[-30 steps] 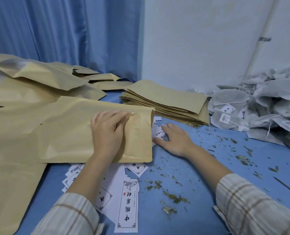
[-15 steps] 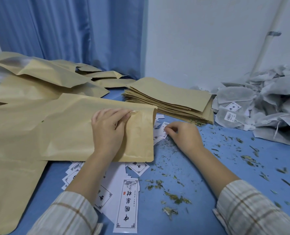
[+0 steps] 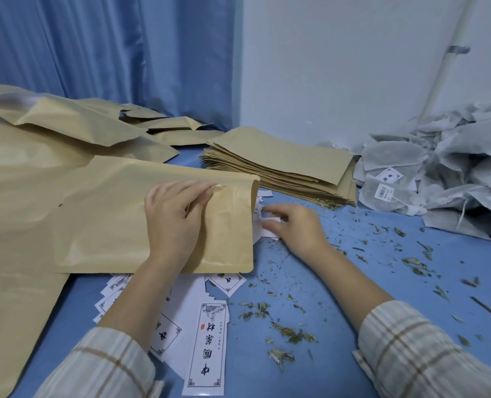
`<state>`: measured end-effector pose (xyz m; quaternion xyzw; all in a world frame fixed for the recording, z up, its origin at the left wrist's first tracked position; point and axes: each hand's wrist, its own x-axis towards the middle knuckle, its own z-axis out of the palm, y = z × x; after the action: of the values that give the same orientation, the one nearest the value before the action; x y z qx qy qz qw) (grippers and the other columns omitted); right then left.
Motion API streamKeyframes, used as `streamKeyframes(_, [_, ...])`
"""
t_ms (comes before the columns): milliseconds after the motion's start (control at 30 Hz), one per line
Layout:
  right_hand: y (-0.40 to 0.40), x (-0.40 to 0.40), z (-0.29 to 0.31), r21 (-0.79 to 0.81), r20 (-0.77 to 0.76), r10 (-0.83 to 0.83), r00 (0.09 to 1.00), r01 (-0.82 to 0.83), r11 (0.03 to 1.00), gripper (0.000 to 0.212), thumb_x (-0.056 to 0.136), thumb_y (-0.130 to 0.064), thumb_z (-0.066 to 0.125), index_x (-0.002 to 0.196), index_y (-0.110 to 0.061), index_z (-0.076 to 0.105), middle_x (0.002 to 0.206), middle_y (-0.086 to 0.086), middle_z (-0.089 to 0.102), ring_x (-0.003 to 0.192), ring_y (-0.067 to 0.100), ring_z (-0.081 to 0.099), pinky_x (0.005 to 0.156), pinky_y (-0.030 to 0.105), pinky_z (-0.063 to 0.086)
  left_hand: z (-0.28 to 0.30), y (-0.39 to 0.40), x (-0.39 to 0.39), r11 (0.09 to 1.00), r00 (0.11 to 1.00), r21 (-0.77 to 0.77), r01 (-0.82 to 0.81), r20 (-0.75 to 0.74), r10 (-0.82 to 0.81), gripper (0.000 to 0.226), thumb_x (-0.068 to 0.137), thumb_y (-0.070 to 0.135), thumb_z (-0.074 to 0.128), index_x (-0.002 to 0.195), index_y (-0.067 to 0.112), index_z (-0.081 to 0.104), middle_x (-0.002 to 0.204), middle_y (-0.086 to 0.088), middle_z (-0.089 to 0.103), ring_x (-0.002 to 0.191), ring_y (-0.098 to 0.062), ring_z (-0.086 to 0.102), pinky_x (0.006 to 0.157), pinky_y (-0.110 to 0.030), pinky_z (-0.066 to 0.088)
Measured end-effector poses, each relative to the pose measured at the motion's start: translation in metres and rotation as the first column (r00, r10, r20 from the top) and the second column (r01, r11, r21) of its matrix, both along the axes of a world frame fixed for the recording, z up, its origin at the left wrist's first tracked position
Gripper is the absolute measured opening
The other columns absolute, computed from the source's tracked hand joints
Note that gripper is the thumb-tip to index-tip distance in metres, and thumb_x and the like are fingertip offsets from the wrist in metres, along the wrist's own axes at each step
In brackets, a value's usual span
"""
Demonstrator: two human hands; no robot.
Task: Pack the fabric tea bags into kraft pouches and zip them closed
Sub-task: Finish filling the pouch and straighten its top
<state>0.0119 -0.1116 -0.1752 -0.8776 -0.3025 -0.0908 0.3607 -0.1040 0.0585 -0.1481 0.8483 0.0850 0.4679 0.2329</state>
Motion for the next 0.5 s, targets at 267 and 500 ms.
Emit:
streamKeyframes(267, [-0.039,0.011,0.022,0.530,-0.566,0.131,0.814,0.237,0.814,0.015,0.085,-0.015,0.065,0.098,-0.009,0.070,0.076,0.008,0.071,0.053,0.014,0.063,0.047,0.022,0.053,0.002,-0.002,0.000,1.000,1.000,-0.021,0.002,-0.017,-0.003,0.017,0.091,0.018,0.059,0.100,0.017,0.073,0.102,0.000,0.070,0.101,-0.025,0.057,0.098,-0.044,0.030])
streamKeyframes(500, [0.011,-0.016,0.030,0.565,-0.493,0.291,0.820,0.048,0.824,0.022,0.087,-0.003,0.056,0.070,-0.013,0.067,0.065,-0.002,0.066,0.063,0.017,0.062,0.054,0.023,0.049,0.005,-0.024,0.000,0.991,0.990,0.001,0.135,0.047,-0.135,0.015,0.088,0.017,0.063,0.098,0.018,0.074,0.097,0.013,0.065,0.095,-0.018,0.056,0.093,-0.040,0.032])
